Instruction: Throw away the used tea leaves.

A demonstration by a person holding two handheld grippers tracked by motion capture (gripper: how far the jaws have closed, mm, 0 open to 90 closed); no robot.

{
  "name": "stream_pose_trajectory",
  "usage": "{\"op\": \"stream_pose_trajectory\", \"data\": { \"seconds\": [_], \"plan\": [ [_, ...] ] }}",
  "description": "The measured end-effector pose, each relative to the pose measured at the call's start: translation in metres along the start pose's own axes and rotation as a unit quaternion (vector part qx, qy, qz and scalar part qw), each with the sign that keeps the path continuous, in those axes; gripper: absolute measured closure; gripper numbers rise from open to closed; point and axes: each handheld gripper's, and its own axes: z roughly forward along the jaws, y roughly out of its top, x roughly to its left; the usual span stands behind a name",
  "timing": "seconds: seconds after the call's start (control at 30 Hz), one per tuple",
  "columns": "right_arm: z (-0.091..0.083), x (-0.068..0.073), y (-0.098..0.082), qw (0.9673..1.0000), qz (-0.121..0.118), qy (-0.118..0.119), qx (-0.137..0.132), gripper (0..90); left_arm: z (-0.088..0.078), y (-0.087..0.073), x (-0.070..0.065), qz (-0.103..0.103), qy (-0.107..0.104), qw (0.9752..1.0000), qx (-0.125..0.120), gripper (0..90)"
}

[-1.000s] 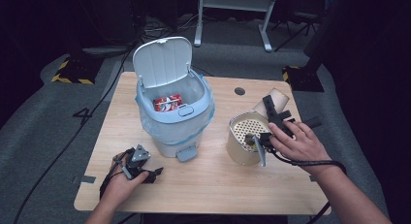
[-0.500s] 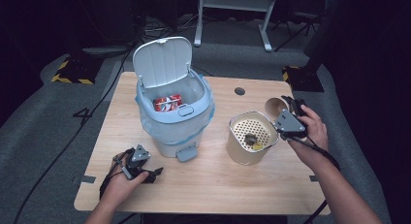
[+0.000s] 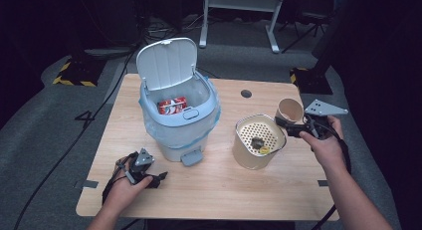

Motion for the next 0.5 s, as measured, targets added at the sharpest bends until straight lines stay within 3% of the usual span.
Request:
{"op": "stream_pose_trajectory", "data": {
  "seconds": [0.1,0.2,0.5],
  "plan": [
    [-0.0015,-0.0038,-0.0008,0.9991,0.036,0.022,-0.001,30.5,0.0000,0.0000,0.0000,0.000,0.000,1.0000,0.000,15.8],
    [-0.0022,-0.0057,-0.0016,0.9975,0.058,0.040,-0.003,30.5,0.0000,0.0000,0.0000,0.000,0.000,1.0000,0.000,15.8],
    [-0.0037,-0.0056,-0.0006,0.9943,0.069,0.081,0.014,30.6,0.0001,0.0000,0.0001,0.000,-0.001,1.0000,0.000,15.7]
  ]
}}
